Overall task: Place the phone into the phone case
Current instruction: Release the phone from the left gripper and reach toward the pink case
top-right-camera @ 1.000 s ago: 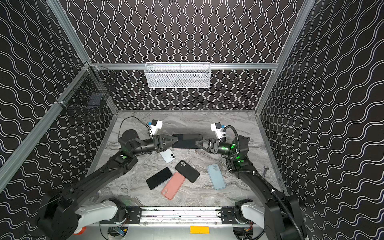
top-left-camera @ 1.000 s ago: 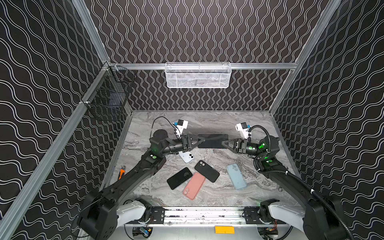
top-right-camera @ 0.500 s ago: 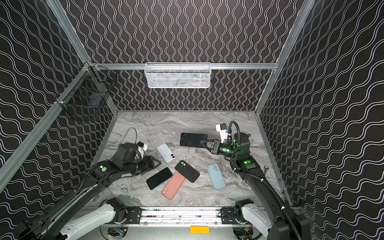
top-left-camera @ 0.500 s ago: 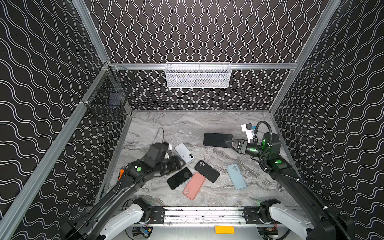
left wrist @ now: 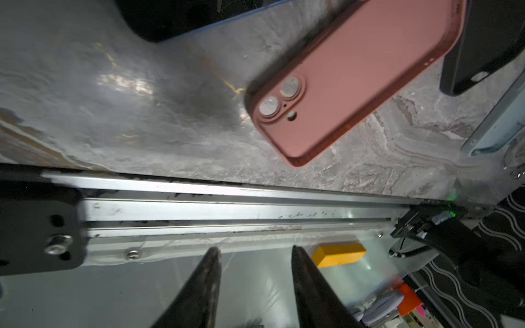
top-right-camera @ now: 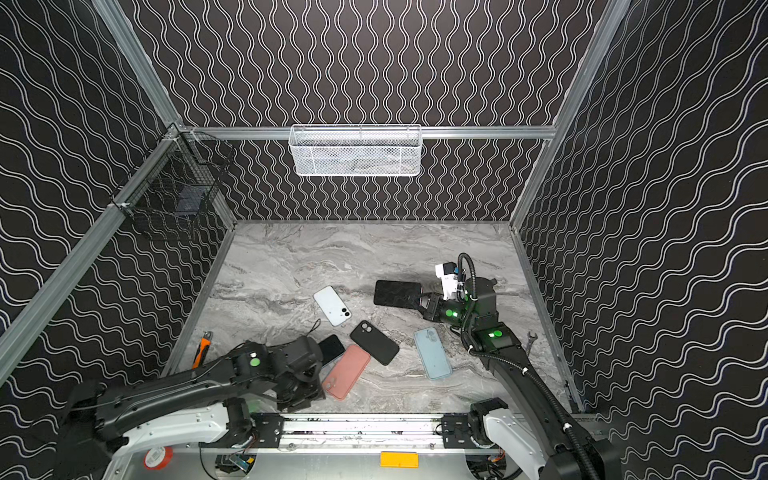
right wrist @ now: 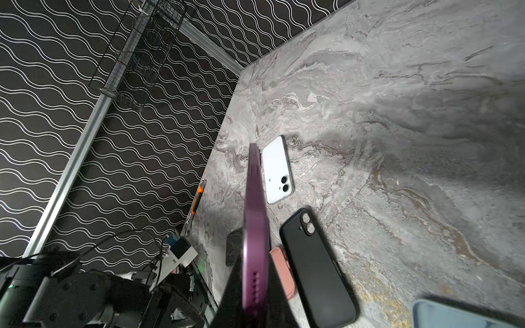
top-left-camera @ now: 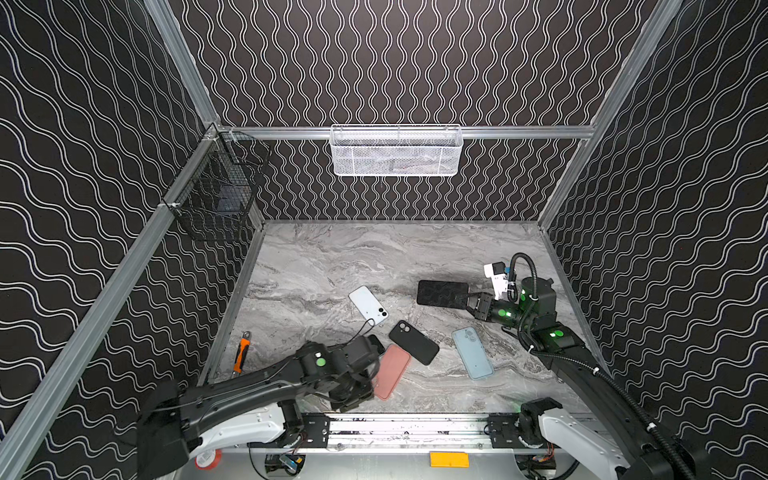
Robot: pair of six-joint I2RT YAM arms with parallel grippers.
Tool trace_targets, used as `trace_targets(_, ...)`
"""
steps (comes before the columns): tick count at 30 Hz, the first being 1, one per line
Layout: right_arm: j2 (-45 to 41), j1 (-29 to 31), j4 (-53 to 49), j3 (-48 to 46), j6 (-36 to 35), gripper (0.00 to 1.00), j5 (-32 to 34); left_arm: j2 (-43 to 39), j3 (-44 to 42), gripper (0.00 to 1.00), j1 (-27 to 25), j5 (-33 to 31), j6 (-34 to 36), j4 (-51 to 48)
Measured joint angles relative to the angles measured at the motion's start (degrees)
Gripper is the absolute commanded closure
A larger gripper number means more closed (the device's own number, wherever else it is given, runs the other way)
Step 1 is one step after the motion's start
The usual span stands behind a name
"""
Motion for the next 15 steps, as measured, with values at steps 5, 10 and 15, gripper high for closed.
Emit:
trace_targets(5, -2.80, 0.00, -2.23, -0.24, -1.55, 1.00, 0.87, 8.28, 2.51, 0.57, -2.78, -1.03, -7.65, 5.51)
trace_targets(10, -5.31, 0.00, -2.64, -1.11, -1.97, 1.00, 1.29, 11.91, 2.93, 0.58, -4.39, -2.25, -14.71, 7.85)
trace_targets(15, -5.51, 0.00, -2.64, -2.36, -1.88, 1.00, 1.01, 13.92, 3.54, 0.59, -4.81, -3.67, -19.80, 8.39)
